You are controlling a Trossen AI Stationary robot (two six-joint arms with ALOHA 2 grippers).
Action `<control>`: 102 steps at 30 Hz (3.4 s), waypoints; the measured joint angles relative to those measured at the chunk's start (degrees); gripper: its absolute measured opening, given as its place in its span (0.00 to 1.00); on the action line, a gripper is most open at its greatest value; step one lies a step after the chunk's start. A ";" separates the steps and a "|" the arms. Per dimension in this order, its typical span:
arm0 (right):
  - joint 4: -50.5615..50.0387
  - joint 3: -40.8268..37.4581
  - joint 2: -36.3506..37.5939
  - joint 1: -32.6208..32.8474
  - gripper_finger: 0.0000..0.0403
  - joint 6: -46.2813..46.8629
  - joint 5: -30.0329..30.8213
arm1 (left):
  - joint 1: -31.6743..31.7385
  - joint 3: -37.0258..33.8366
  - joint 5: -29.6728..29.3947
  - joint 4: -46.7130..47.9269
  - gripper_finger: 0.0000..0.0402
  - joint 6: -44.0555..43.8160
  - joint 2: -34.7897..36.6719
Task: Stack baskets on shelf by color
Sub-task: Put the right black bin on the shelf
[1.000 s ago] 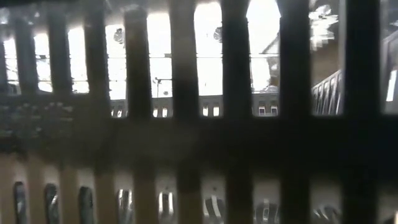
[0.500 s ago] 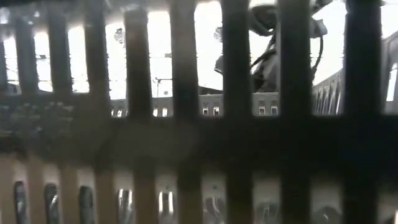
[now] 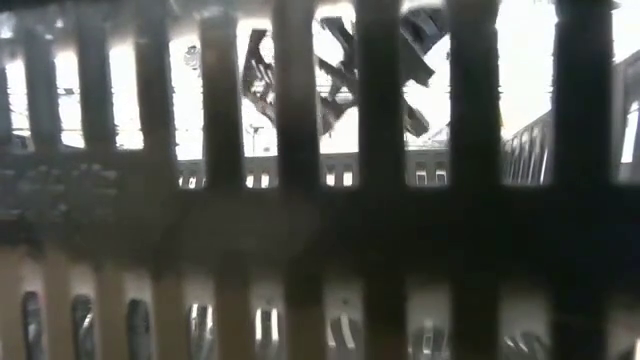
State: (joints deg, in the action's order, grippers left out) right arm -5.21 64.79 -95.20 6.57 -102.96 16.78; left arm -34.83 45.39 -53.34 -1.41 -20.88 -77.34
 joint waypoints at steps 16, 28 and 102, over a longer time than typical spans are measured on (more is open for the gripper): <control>-10.86 5.12 0.19 -6.86 0.00 18.94 -4.93 | 0.24 7.62 3.62 -0.42 0.37 23.83 3.13; -12.84 5.12 0.44 -6.88 0.00 31.79 -5.00 | 19.46 29.46 39.71 35.62 0.37 26.48 -5.34; 51.10 -43.43 40.32 -6.47 0.29 82.73 -7.80 | 60.93 7.61 52.29 29.36 0.01 50.36 0.42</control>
State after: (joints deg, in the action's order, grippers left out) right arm 45.89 21.37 -54.88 0.10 -20.23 8.97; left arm 26.10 52.99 -1.05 27.94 29.48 -76.92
